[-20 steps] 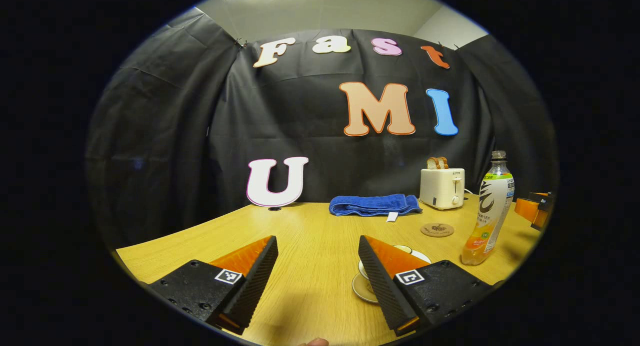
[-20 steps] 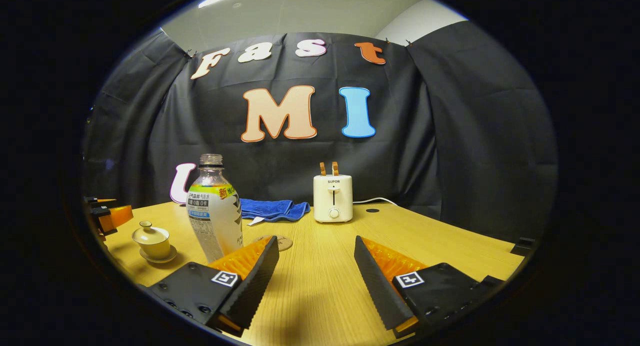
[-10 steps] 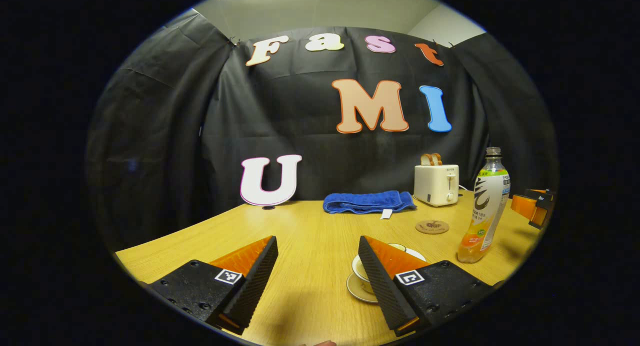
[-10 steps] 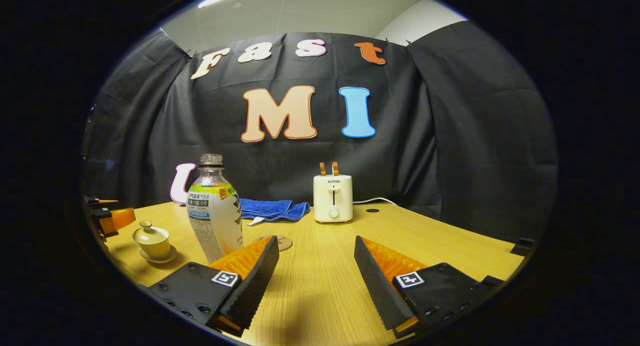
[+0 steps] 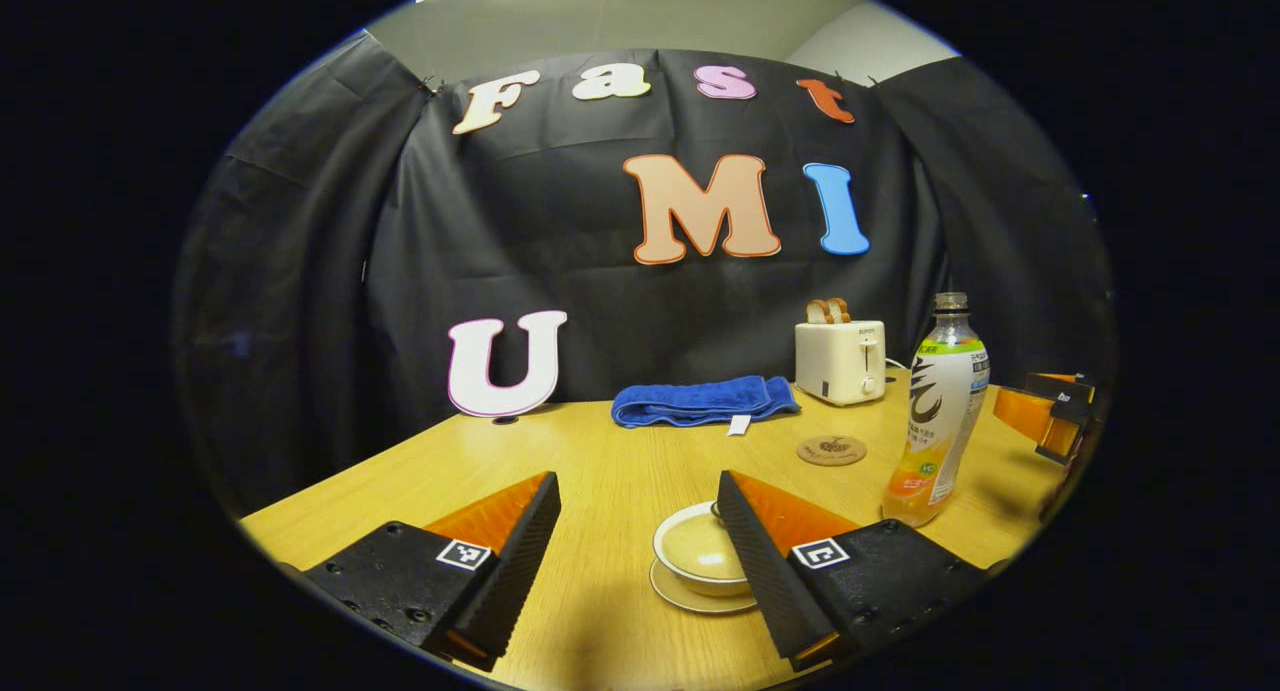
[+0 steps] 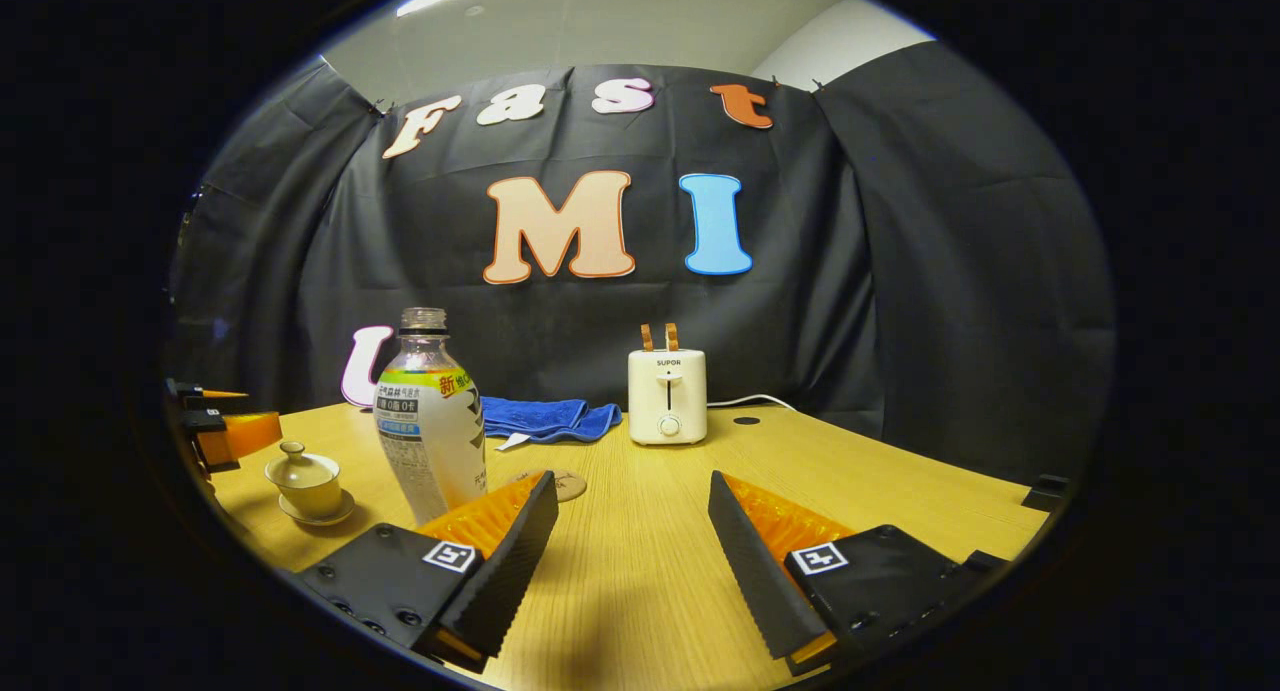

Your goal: Open the teacup lid with one hand, grasp the water bottle and pour water into the teacup with the other hand; after pouring, place the water bottle on the coaster and then close the teacup lid.

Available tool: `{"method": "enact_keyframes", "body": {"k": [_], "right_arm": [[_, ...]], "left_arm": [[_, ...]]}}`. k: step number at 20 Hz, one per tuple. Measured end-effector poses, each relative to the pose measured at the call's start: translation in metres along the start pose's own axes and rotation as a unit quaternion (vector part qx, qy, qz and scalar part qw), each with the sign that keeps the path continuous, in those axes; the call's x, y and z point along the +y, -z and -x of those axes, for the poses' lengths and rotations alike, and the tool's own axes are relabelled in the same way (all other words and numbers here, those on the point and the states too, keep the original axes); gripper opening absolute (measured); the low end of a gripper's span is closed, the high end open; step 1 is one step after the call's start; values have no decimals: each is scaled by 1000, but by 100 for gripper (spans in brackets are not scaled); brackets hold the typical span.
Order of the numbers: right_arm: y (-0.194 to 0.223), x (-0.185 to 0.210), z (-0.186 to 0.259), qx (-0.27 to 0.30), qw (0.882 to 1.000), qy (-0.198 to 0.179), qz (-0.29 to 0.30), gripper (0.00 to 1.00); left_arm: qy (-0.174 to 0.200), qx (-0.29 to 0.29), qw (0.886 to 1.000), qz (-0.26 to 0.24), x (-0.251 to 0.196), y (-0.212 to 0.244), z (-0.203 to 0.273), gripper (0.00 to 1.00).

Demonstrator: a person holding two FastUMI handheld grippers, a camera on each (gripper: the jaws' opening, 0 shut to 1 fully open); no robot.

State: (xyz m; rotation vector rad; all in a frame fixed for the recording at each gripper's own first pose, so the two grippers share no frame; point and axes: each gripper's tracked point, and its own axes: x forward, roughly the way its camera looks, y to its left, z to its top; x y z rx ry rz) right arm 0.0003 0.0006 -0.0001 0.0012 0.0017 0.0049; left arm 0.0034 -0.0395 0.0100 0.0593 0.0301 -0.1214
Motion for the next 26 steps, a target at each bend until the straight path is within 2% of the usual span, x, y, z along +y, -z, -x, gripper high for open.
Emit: {"method": "enact_keyframes", "body": {"k": [2,3,4,6,9,10,12,13,14,15,16,17,18,19,22,23,26], "right_arm": [[0,0,0,0,1000,0,0,97],[0,0,0,0,1000,0,0,94],[0,0,0,0,1000,0,0,97],[0,0,-1,0,1000,1,0,94],[0,0,0,-1,1000,2,0,98],[0,-1,0,-1,1000,2,0,100],[0,0,-1,-1,1000,2,0,94],[0,-1,0,-1,1000,2,0,100],[0,-1,0,-1,1000,2,0,94],[0,-1,-1,-1,1000,2,0,97],[0,-1,0,-1,1000,2,0,94],[0,-1,-1,-1,1000,3,0,97],[0,-2,-1,-1,1000,6,0,94],[0,-3,-1,-1,1000,8,0,98],[0,-2,-1,-1,1000,7,0,94],[0,-2,-1,-1,1000,6,0,97],[0,-1,-1,-1,1000,5,0,97]], "left_arm": [[12,2,1000,0,-9,0,-2,93],[21,4,1000,1,-15,0,-3,93],[31,7,1000,0,-21,1,-4,93],[52,18,999,-1,-32,4,-5,92],[71,38,997,0,-44,13,-8,88],[73,47,996,-2,-46,18,-9,87],[74,61,995,-4,-47,25,-12,86],[75,68,995,-4,-49,28,-13,85],[77,74,994,-4,-50,31,-13,84],[80,80,994,-5,-51,34,-15,81],[80,85,993,-7,-52,36,-15,80],[83,89,993,-8,-54,38,-15,77],[83,87,993,-11,-54,37,-16,77],[84,84,993,-14,-55,35,-17,74],[82,80,993,-21,-56,35,-20,70],[83,78,993,-25,-57,34,-21,67],[84,67,994,-35,-58,32,-21,59]]}}
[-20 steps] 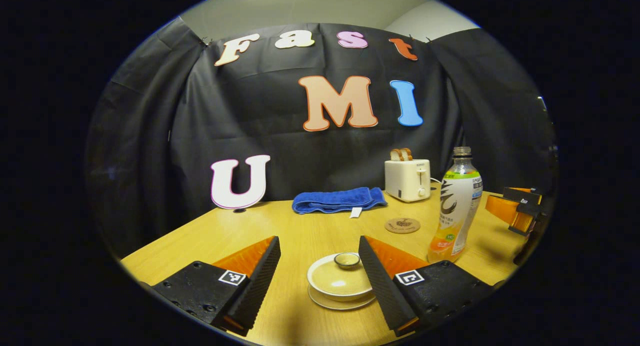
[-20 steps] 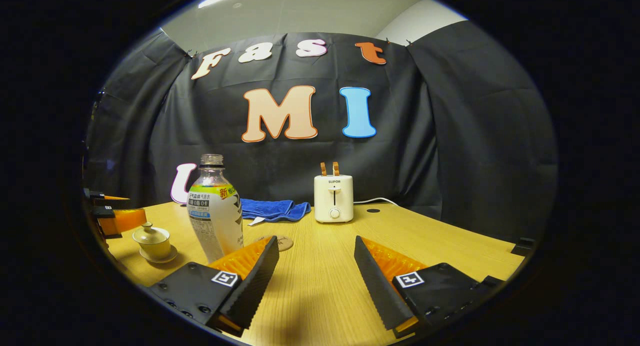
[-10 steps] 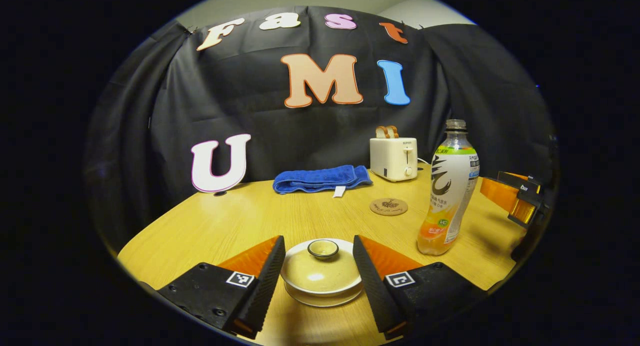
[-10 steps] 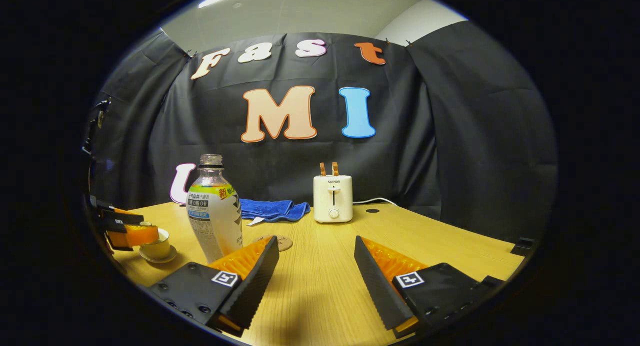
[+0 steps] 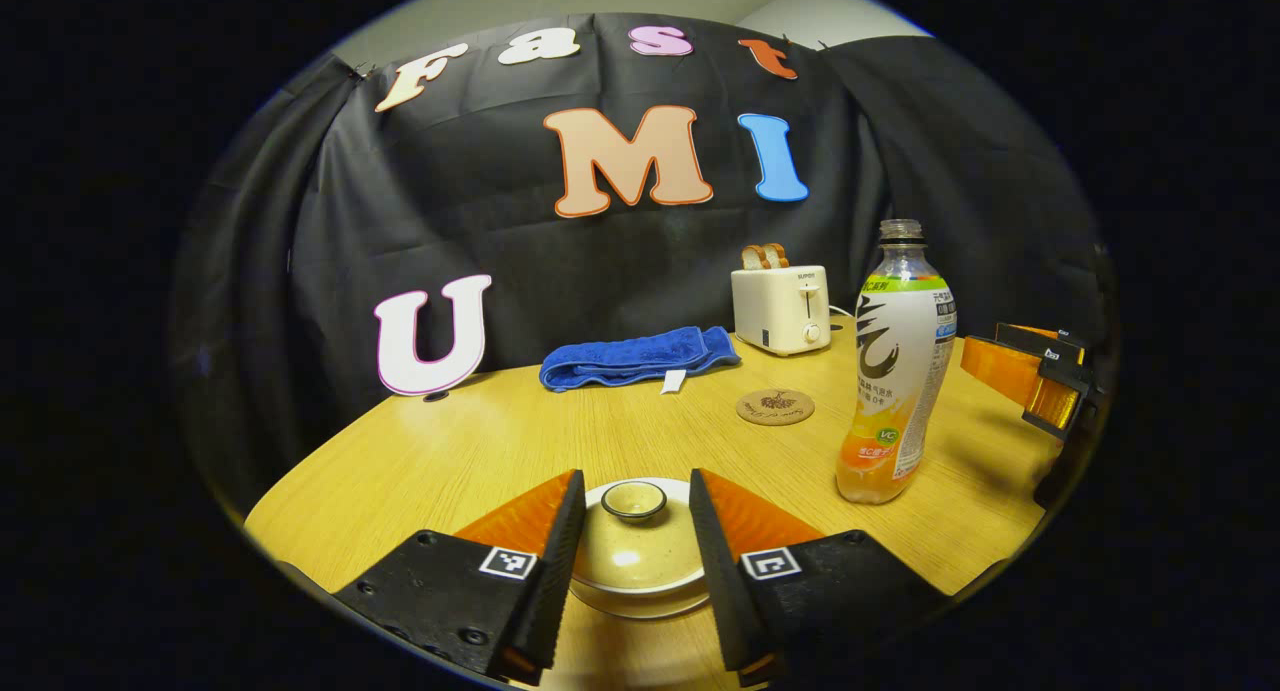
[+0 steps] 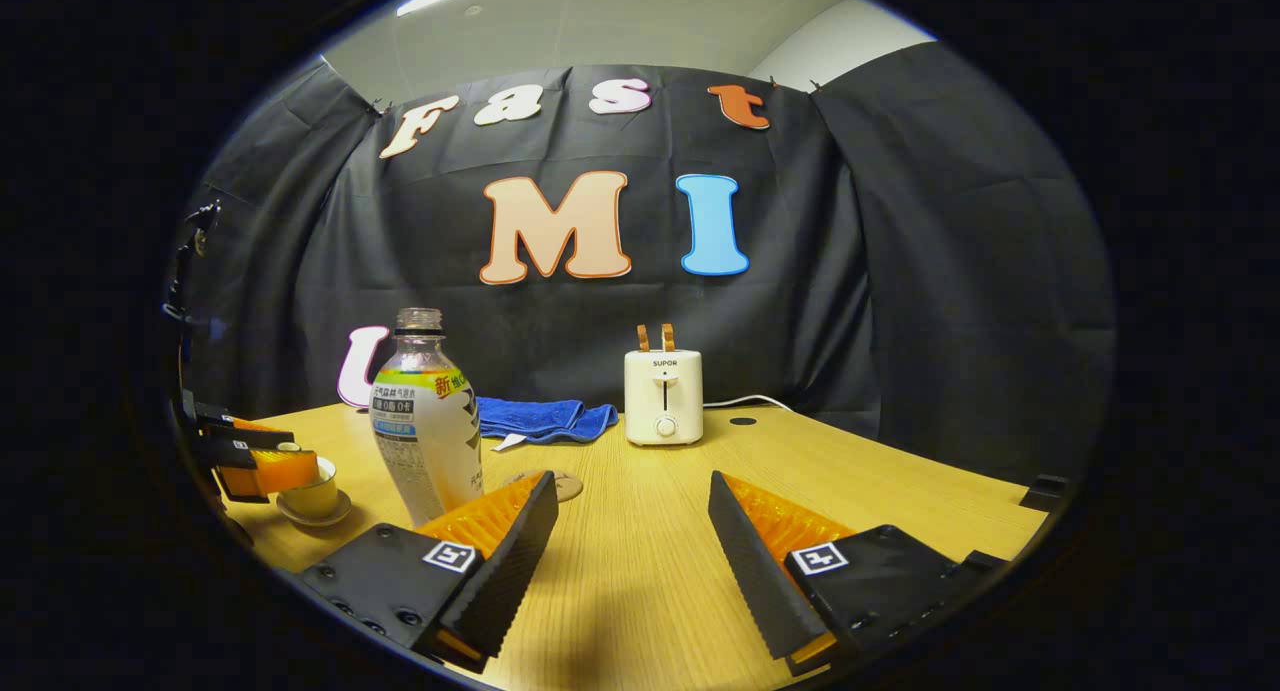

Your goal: Open the teacup lid with one hand, grasp the water bottle and pour water into the teacup with the other hand; after pouring, place the water bottle on the coaster and then close the teacup lid.

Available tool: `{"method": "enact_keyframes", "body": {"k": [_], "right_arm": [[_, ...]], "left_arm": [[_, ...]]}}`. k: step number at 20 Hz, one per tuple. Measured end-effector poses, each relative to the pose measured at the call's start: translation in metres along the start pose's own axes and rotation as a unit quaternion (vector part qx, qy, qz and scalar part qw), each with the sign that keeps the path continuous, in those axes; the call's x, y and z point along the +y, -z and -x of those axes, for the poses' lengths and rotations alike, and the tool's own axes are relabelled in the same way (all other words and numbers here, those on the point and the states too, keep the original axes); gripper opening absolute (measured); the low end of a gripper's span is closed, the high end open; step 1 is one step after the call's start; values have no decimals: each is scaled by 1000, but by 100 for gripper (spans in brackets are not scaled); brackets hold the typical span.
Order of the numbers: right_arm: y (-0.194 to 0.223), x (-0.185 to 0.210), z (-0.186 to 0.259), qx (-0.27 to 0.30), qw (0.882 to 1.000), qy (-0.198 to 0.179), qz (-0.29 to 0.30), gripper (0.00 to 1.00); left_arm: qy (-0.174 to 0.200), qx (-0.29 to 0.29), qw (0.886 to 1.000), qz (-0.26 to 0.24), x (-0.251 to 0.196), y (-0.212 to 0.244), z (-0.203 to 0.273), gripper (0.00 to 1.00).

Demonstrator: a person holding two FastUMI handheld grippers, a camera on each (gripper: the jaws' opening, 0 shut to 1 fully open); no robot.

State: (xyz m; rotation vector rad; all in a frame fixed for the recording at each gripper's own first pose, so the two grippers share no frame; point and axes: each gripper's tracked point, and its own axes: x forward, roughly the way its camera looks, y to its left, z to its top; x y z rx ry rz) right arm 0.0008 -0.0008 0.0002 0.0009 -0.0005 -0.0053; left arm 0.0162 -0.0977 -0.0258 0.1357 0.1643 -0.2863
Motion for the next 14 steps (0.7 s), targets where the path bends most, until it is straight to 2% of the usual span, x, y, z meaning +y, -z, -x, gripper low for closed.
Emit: {"method": "enact_keyframes", "body": {"k": [1,4,5,6,7,8,10,11,12,13,14], "right_arm": [[0,0,0,0,1000,-1,0,97],[0,1,1,-1,1000,-4,0,100],[0,3,0,-1,1000,-8,0,94],[-1,6,1,-2,1000,-15,-1,97],[-1,9,1,-3,1000,-23,-1,94],[-2,11,2,-4,1000,-28,-2,97],[-2,13,3,-4,999,-38,-4,97],[-3,15,4,-6,999,-45,-7,94],[-4,18,6,-8,999,-49,-12,100],[-4,20,7,-9,998,-54,-16,94],[-4,24,9,-8,998,-60,-20,97]], "left_arm": [[-1,-1,1000,-2,0,0,0,51],[-7,-6,1000,-1,2,-1,-1,37],[-6,-8,1000,0,2,-2,-1,29],[-5,-9,1000,0,2,-2,-1,28],[-7,-11,1000,2,2,-3,-2,27],[-11,-14,1000,9,5,-3,-1,26],[-12,-21,999,24,7,-5,-1,24],[-11,-22,999,30,7,-6,-1,24],[-10,-22,999,35,7,-6,0,24],[-10,-23,999,37,7,-9,1,24],[-13,-27,999,37,10,-12,4,24]]}}
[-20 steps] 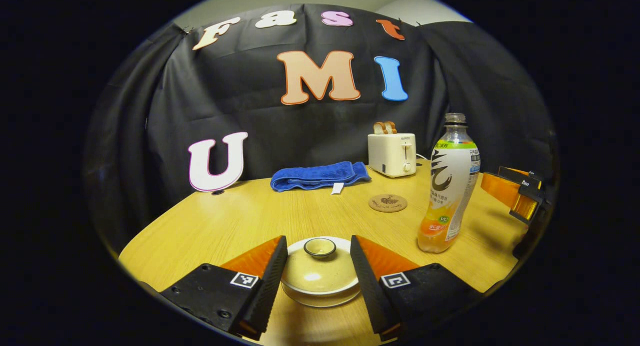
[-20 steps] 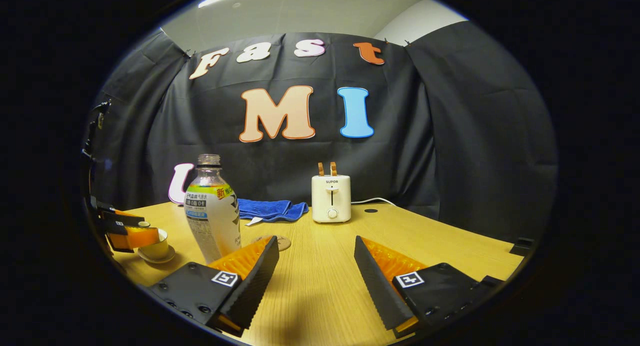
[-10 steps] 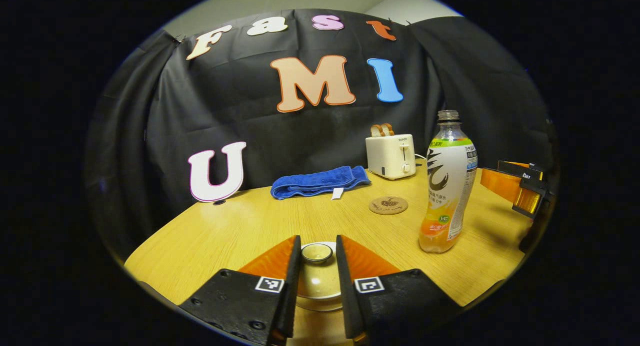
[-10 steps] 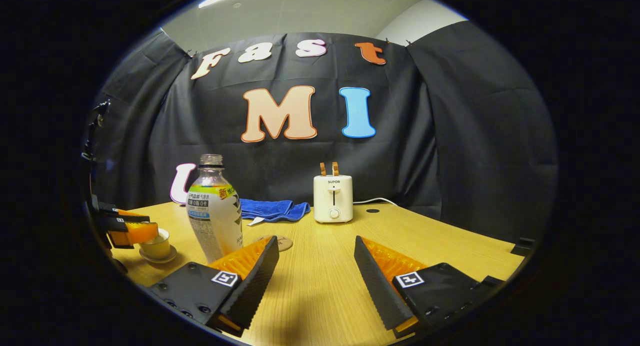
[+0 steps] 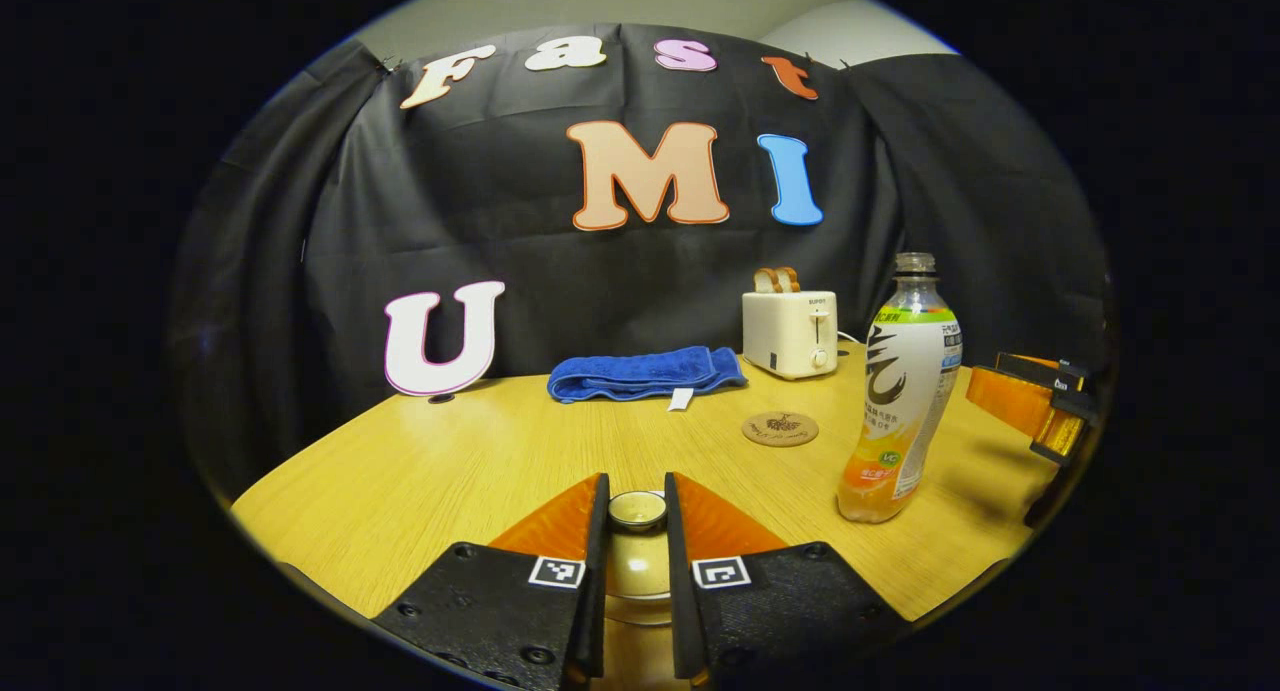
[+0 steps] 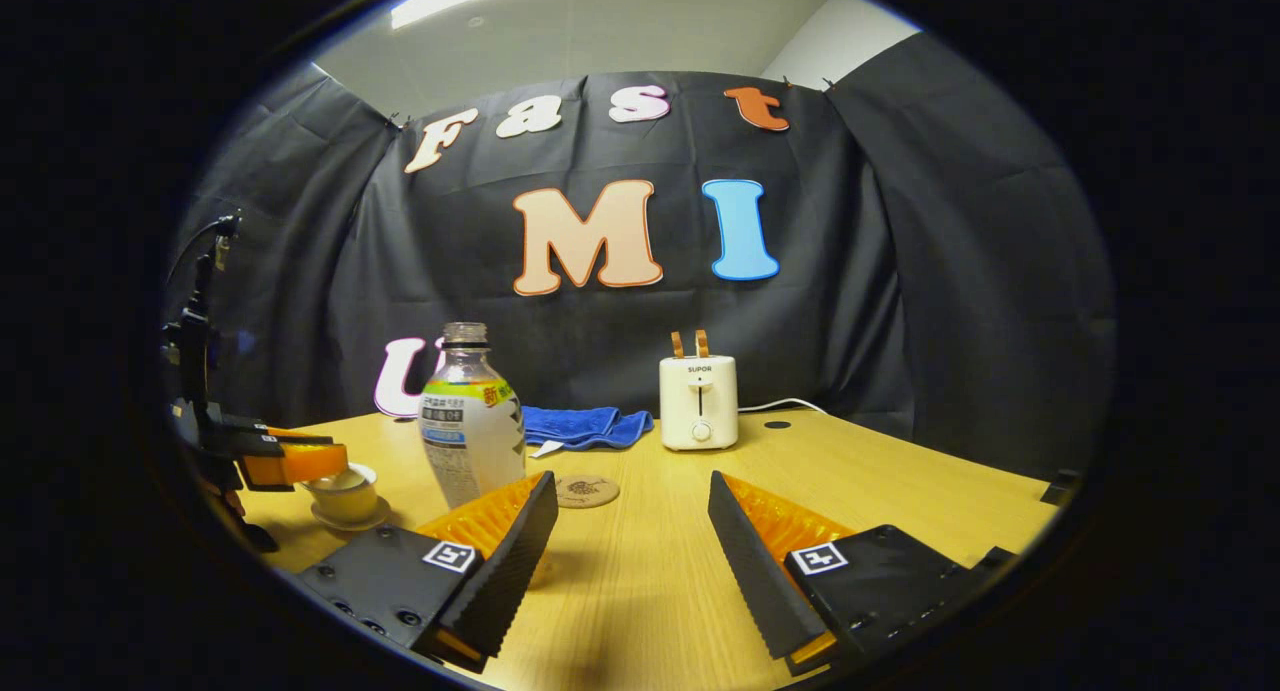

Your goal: Open the teacup lid with one hand, grasp the water bottle and pour water into the teacup with the other hand; after pouring, place the water bottle on the coaster and then close the teacup lid.

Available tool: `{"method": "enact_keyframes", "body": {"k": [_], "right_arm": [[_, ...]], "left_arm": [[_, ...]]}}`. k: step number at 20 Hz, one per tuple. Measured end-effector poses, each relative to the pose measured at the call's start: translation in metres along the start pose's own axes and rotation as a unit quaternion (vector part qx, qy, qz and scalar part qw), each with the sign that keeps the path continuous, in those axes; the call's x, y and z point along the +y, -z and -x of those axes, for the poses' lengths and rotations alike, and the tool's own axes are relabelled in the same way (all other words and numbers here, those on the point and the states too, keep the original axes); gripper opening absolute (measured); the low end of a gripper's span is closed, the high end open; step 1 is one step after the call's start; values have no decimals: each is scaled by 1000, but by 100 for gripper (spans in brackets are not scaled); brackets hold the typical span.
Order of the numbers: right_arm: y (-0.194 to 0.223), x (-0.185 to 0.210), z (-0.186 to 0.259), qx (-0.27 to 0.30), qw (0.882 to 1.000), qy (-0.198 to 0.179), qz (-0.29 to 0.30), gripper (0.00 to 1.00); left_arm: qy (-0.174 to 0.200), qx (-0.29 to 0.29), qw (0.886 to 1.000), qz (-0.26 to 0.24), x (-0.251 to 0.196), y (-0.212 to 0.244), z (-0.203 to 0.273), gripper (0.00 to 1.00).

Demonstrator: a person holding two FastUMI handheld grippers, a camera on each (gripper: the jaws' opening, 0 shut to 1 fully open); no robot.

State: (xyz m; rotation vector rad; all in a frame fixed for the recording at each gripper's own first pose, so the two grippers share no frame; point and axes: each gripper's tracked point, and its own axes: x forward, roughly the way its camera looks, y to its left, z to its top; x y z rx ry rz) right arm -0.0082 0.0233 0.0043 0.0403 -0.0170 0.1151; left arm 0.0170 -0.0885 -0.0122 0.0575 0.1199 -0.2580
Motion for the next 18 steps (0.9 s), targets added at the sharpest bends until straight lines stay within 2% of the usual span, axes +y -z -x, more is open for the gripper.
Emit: {"method": "enact_keyframes", "body": {"k": [1,2,3,5,7,9,18], "right_arm": [[1,5,3,2,1000,-6,-1,100],[2,10,5,5,1000,-14,1,94],[4,15,7,7,1000,-24,4,94],[5,29,13,11,999,-42,8,100],[6,41,15,13,998,-55,10,94],[8,54,17,16,998,-67,7,94],[14,89,1,25,996,-86,13,97]], "left_arm": [[-4,-2,1000,-1,4,-3,2,24],[-7,-6,1000,1,8,-7,4,24],[-9,-11,1000,6,11,-11,7,24],[-12,-15,1000,16,17,-15,14,24],[-24,-18,999,20,27,-17,21,24],[-34,-21,999,20,36,-17,28,24],[-55,-31,998,28,61,-21,45,24]]}}
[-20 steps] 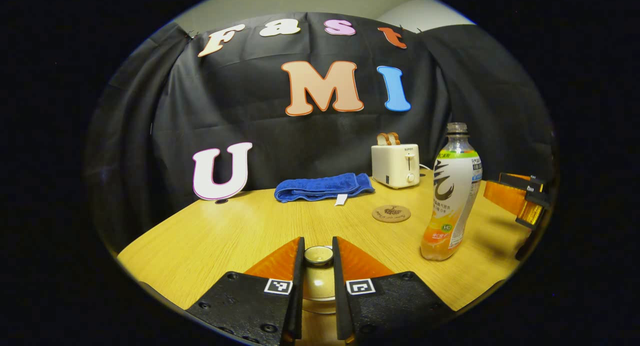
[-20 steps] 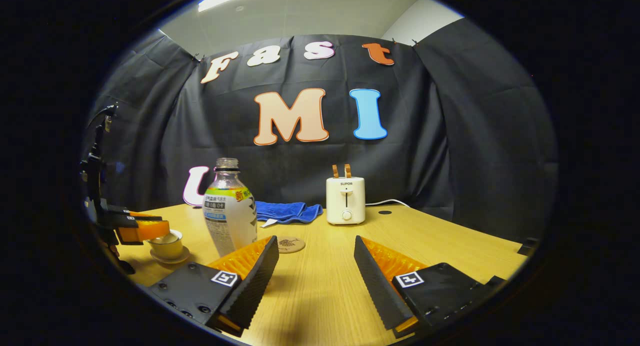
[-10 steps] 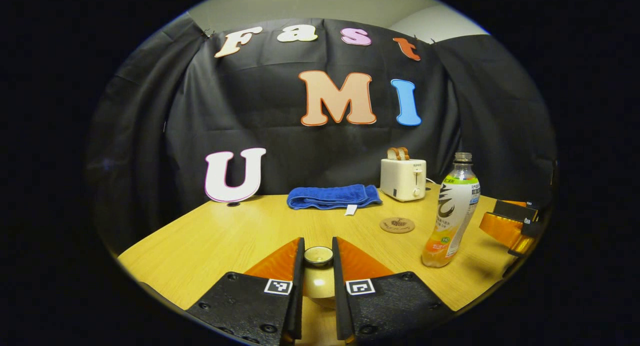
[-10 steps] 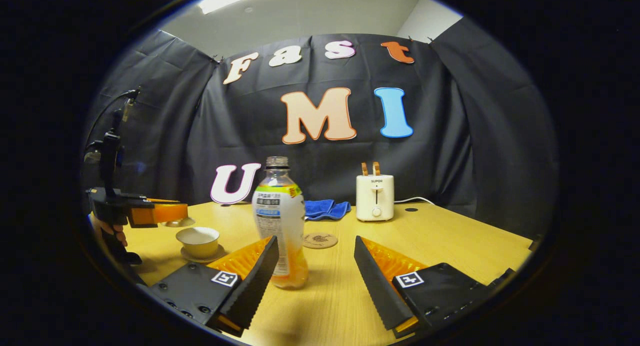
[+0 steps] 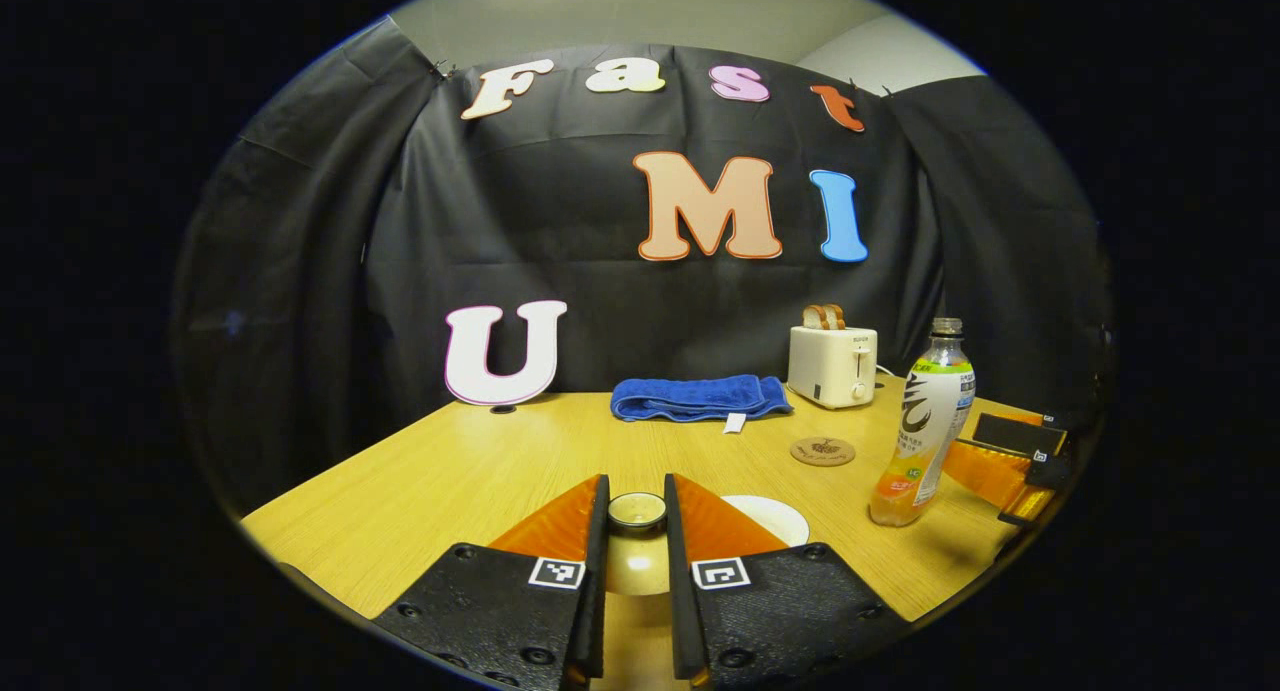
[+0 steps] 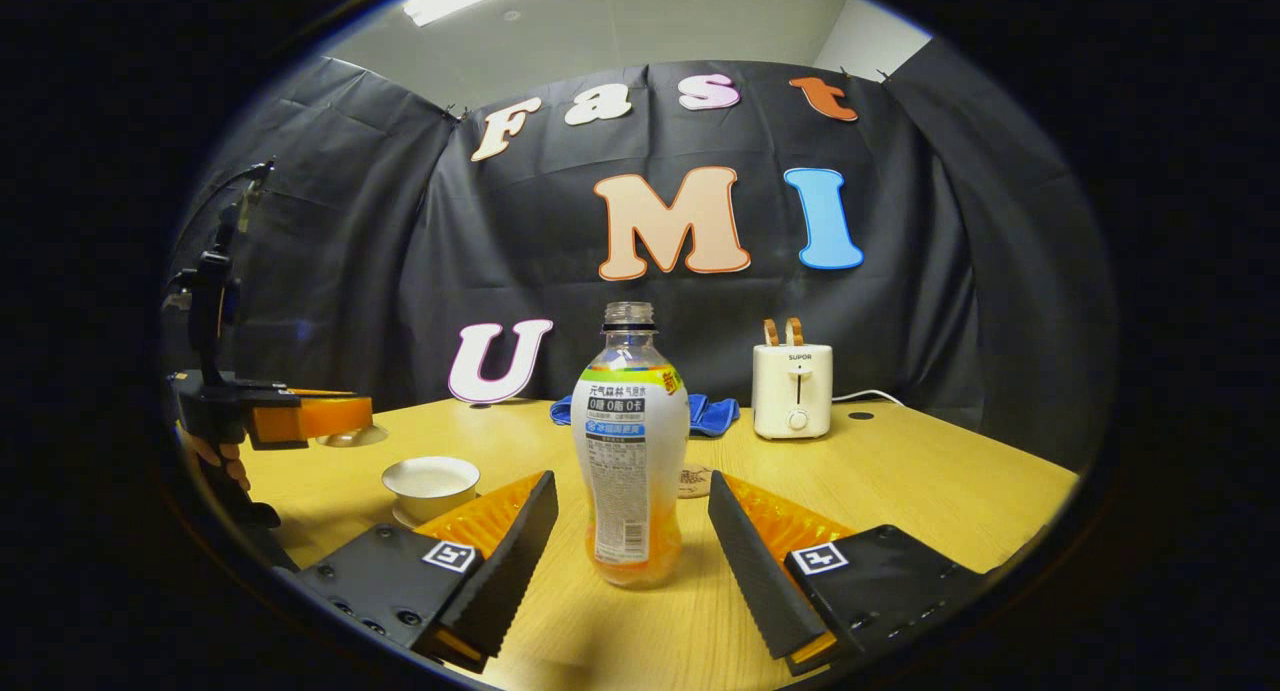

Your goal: Open the teacup lid with one hand, grasp the water bottle and pour water into the teacup with the other hand; after pouring, place the water bottle on the coaster and then close the teacup lid.

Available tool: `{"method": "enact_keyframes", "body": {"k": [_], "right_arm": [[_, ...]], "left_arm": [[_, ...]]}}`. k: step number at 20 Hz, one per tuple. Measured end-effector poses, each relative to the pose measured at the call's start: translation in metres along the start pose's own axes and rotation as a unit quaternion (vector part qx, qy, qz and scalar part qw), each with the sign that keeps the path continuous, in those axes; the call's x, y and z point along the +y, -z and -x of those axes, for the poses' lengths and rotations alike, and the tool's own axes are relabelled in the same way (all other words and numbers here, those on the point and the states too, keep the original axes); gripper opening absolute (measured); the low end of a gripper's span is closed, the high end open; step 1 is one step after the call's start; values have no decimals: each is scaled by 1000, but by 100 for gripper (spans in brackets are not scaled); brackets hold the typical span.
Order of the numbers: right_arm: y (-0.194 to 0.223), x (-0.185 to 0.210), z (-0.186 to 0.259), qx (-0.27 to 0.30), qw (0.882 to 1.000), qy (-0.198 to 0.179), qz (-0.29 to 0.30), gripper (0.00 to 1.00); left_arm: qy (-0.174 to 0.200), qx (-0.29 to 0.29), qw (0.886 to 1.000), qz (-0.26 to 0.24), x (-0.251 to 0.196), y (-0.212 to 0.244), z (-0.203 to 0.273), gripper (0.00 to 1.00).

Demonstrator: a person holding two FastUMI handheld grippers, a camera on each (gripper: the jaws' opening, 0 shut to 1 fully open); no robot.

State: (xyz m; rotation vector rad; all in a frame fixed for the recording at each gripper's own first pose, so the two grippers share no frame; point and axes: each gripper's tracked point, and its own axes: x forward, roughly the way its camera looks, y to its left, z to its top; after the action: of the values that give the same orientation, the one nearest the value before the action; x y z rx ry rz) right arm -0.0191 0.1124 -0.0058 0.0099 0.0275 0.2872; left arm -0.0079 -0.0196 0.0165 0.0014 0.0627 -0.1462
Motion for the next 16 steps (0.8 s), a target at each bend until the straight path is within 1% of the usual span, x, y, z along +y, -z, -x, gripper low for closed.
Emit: {"method": "enact_keyframes", "body": {"k": [3,4,5,6,7,8,9,10,11,12,14,16], "right_arm": [[2,6,-10,3,1000,-1,0,97],[2,8,-13,6,1000,-3,0,94],[3,11,-16,7,1000,-4,0,94],[3,11,-19,9,1000,-3,1,97],[5,10,-23,12,1000,0,2,97],[6,11,-26,18,1000,1,2,94],[9,11,-30,25,1000,4,2,94],[11,10,-34,32,999,7,2,98],[13,9,-35,39,999,10,2,94],[15,9,-37,45,999,10,2,98],[17,8,-41,54,998,13,3,94],[19,6,-44,62,998,19,5,82]], "left_arm": [[-2,-1,1000,-1,4,-1,1,24],[-2,-2,1000,1,5,-2,2,24],[-3,-3,1000,3,6,-1,3,24],[-5,-2,1000,5,7,0,3,24],[-6,-2,1000,7,9,-1,3,24],[-7,-2,1000,8,10,-1,3,24],[-7,-2,1000,9,12,-1,3,24],[-9,-3,1000,11,13,-2,3,24],[-9,-4,1000,14,14,-3,4,24],[-10,-5,1000,15,15,-4,3,24],[-13,-8,1000,15,18,-6,5,24],[-13,-10,1000,16,20,-7,6,24]]}}
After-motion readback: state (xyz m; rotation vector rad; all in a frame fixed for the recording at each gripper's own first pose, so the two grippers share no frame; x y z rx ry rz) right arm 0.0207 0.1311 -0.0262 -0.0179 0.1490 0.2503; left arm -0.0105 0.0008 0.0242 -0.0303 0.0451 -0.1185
